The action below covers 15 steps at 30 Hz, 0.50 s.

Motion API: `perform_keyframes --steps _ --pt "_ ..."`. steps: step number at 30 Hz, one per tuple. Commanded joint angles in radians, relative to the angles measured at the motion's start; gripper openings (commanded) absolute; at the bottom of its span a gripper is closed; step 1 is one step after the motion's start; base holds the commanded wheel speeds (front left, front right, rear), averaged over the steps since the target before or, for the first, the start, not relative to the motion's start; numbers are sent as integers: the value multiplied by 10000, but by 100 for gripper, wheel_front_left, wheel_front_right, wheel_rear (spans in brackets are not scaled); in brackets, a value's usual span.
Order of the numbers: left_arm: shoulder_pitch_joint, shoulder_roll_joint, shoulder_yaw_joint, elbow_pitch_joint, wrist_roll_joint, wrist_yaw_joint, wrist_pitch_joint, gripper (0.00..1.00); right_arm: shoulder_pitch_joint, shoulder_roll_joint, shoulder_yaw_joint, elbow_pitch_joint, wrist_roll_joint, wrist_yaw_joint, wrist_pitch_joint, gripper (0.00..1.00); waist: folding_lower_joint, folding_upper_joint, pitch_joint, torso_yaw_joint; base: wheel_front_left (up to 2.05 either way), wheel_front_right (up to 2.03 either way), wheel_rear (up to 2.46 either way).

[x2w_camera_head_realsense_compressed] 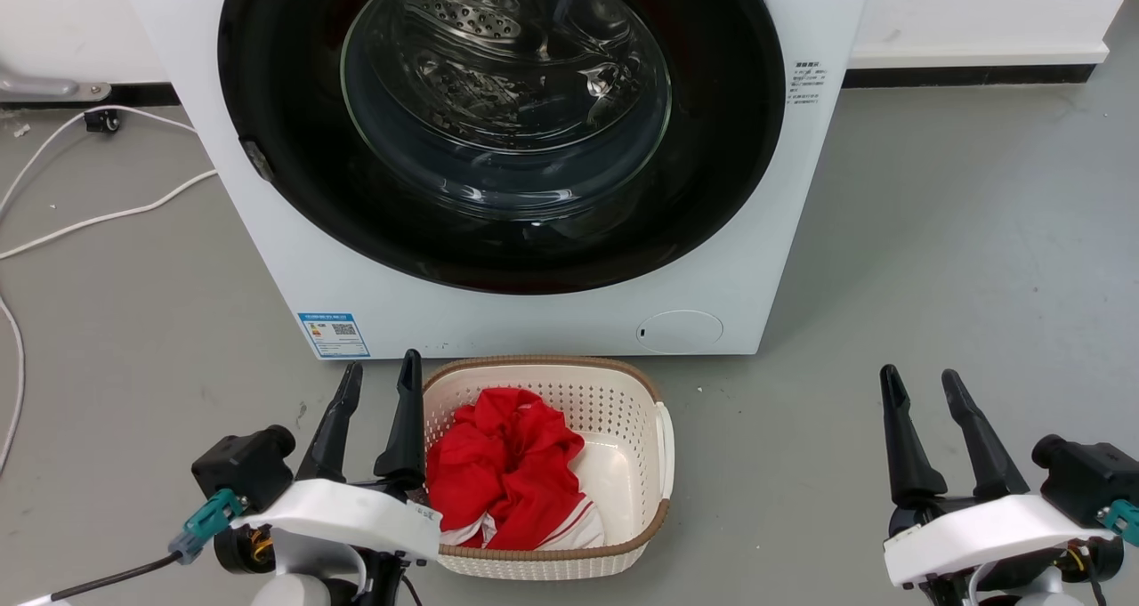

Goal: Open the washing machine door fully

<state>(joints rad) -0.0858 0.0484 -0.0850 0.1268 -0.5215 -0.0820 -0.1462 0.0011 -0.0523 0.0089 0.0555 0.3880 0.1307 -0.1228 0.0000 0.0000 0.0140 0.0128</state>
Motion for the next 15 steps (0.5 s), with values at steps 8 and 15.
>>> perform_keyframes --steps 8,15 --pt "-50 24 -132 -217 1158 155 -283 100 56 21 53 -308 -1026 0 -78 100 0 0 21 35 0 0 0" --pt "-60 23 -230 -352 1900 217 -443 100 104 23 56 -509 -1690 -1 -85 100 0 0 28 48 0 0 0"
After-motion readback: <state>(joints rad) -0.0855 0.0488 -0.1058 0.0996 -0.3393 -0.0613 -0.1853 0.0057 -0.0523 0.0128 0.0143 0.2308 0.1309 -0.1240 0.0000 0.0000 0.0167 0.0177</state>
